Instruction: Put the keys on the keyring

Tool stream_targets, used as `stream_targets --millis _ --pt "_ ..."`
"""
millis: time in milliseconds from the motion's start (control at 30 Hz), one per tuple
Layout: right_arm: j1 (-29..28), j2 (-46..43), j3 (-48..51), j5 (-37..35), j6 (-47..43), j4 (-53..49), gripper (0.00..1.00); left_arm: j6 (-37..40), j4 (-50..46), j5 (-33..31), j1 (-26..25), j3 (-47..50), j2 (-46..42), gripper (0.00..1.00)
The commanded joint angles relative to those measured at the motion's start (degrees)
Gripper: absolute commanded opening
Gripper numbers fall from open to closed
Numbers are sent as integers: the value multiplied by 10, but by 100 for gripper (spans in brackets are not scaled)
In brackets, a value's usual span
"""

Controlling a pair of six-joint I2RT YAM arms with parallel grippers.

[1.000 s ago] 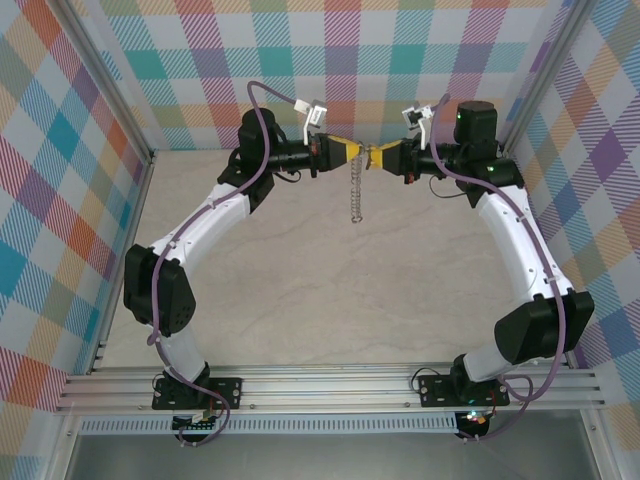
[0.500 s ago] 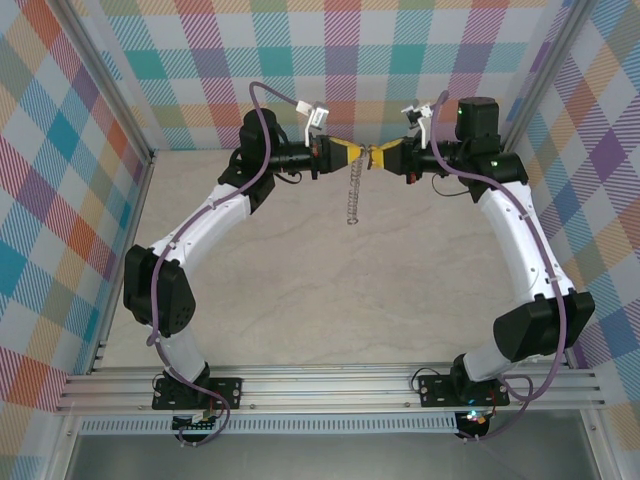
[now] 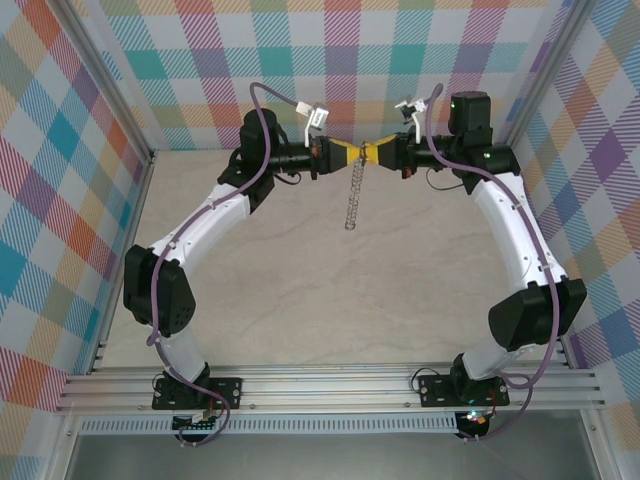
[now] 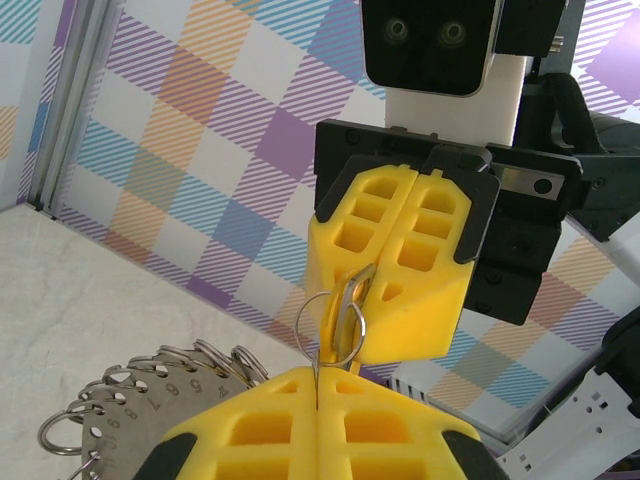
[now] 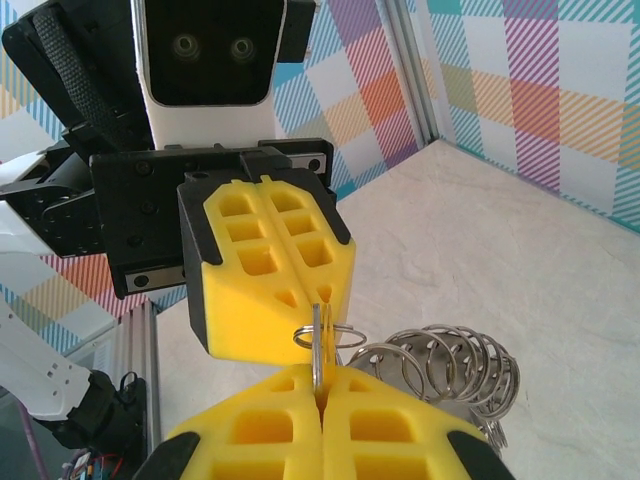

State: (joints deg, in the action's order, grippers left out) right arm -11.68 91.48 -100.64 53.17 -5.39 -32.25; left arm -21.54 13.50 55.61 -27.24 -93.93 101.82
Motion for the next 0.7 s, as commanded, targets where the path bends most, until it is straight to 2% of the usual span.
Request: stream_targets --millis 0,433,667 --pt "1 2 -19 10 -8 6 0 13 -6 8 -2 -16 -12 0" --pt "6 -53 66 -21 -15 21 0 19 -10 5 -3 -18 -13 0" --pt "7 -56 73 -18 -10 27 0 17 -7 5 -2 -16 -14 0"
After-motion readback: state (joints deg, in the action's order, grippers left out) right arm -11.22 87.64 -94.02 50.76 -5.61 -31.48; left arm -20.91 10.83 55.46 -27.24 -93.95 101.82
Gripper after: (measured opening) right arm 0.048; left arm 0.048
